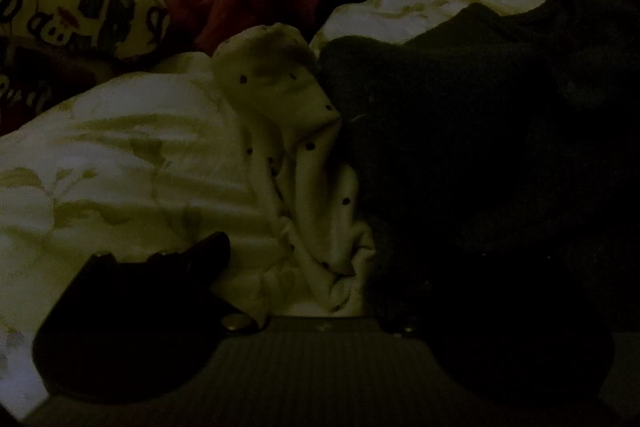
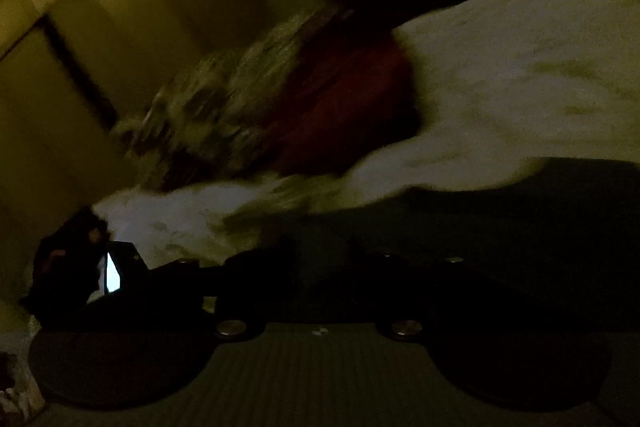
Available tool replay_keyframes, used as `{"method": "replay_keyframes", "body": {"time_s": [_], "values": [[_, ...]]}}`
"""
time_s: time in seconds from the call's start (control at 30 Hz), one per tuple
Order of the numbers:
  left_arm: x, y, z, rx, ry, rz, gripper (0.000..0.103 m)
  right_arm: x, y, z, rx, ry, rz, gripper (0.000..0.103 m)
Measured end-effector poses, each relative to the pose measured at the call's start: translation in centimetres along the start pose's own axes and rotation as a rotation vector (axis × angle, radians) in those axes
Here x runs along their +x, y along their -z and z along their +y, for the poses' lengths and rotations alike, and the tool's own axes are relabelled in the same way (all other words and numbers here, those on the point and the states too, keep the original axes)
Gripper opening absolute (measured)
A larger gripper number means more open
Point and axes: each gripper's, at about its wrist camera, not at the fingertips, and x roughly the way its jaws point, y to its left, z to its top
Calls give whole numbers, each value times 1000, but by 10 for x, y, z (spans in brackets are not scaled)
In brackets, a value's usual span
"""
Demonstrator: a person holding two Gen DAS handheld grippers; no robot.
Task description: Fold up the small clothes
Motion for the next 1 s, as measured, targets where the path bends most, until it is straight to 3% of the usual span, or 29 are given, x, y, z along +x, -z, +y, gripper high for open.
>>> {"method": "replay_keyframes", "body": {"time_s": [0.07, 0.17, 0.2, 0.3, 0.37, 0.47, 0.57, 0.67, 0.73, 0.8, 0.87, 0.9, 0.93, 1.0], "values": [[-13, -8, -5, 14, -20, 7, 103, -58, 14, -27, 26, 124, -42, 66], [-49, -19, -19, 62, -16, -59, 103, -104, 46, -55, 8, 306, -27, 66], [-67, -24, -28, 83, -19, -100, 103, -113, 58, -63, 21, 331, -23, 65], [-101, -35, -58, 141, -10, -163, 103, -120, 92, -84, 92, 311, -12, 56], [-113, -41, -81, 169, 16, -182, 103, -107, 106, -92, 51, 326, 12, 48], [-121, -46, -124, 213, 82, -172, 103, -79, 113, -96, 11, 372, 57, 46], [-123, -44, -163, 254, 145, -159, 103, -51, 111, -104, 105, 236, 73, 47], [-119, -37, -194, 277, 184, -151, 103, -36, 106, -113, 207, 162, 33, 63], [-110, -32, -206, 278, 209, -123, 103, -22, 105, -116, 258, 168, 68, 83], [-101, -23, -216, 277, 207, -83, 103, -7, 108, -111, 237, 197, 104, 84], [-94, -16, -216, 272, 210, -59, 103, -3, 113, -108, 219, 210, 76, 77], [-92, -13, -214, 265, 216, -47, 103, -2, 113, -105, 197, 213, 72, 54], [-91, -13, -211, 254, 225, -38, 103, -1, 114, -100, 155, 222, 70, 25], [-88, -10, -204, 234, 241, -25, 103, -5, 114, -92, 119, 250, 65, 18]]}}
